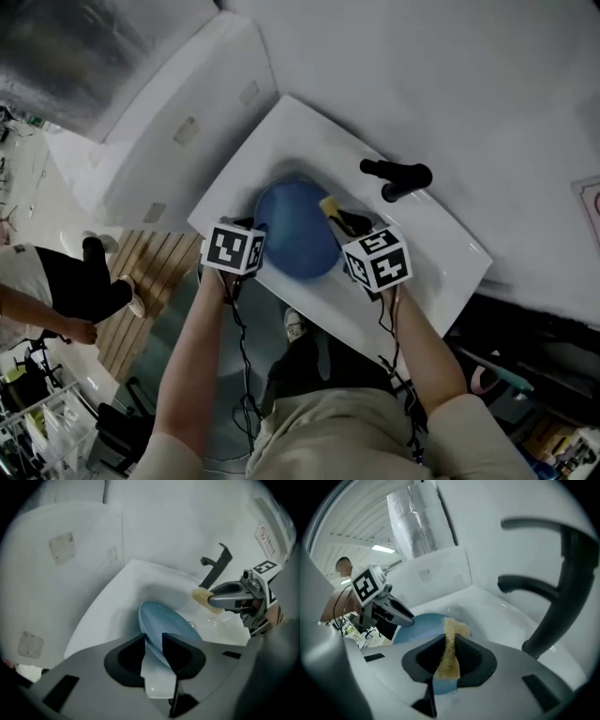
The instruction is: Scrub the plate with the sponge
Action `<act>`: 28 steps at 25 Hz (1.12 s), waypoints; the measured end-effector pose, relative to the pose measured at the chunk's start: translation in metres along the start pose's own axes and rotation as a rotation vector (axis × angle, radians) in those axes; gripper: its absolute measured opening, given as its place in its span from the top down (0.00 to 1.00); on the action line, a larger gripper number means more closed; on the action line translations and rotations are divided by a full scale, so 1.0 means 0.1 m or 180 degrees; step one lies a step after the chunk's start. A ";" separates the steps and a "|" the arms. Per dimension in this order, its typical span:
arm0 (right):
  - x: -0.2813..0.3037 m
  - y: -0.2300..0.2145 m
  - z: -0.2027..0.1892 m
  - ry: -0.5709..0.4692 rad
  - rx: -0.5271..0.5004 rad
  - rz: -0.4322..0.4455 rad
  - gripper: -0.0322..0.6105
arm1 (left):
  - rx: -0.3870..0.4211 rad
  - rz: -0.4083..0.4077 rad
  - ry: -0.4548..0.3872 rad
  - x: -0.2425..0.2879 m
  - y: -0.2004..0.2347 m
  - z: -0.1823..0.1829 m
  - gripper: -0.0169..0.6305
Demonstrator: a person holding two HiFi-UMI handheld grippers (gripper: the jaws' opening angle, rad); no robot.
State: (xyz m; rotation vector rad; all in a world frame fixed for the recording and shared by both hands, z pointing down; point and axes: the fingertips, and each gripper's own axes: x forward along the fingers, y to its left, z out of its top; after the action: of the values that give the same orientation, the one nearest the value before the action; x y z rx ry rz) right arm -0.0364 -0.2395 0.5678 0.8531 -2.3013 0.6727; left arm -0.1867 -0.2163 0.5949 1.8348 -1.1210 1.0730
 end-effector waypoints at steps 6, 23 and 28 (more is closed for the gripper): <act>-0.72 0.38 0.65 -0.0557 -0.0173 0.0108 0.84 | 0.0177 0.0142 -0.0674 -0.77 -0.10 0.38 0.84; -2.68 1.69 1.71 -0.1861 -0.0763 0.0234 0.84 | 0.0866 0.0381 -0.2708 -3.32 -0.85 0.82 0.96; -3.07 2.05 1.76 -0.2074 -0.0923 0.0264 0.84 | 0.1033 0.0609 -0.2949 -3.78 -0.95 0.63 0.96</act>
State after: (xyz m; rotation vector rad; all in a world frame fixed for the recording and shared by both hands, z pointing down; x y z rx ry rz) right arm -0.0499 -0.0886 0.1876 0.9337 -2.9256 0.0727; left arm -0.1858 -0.1171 0.2126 2.6383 -1.7327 0.4789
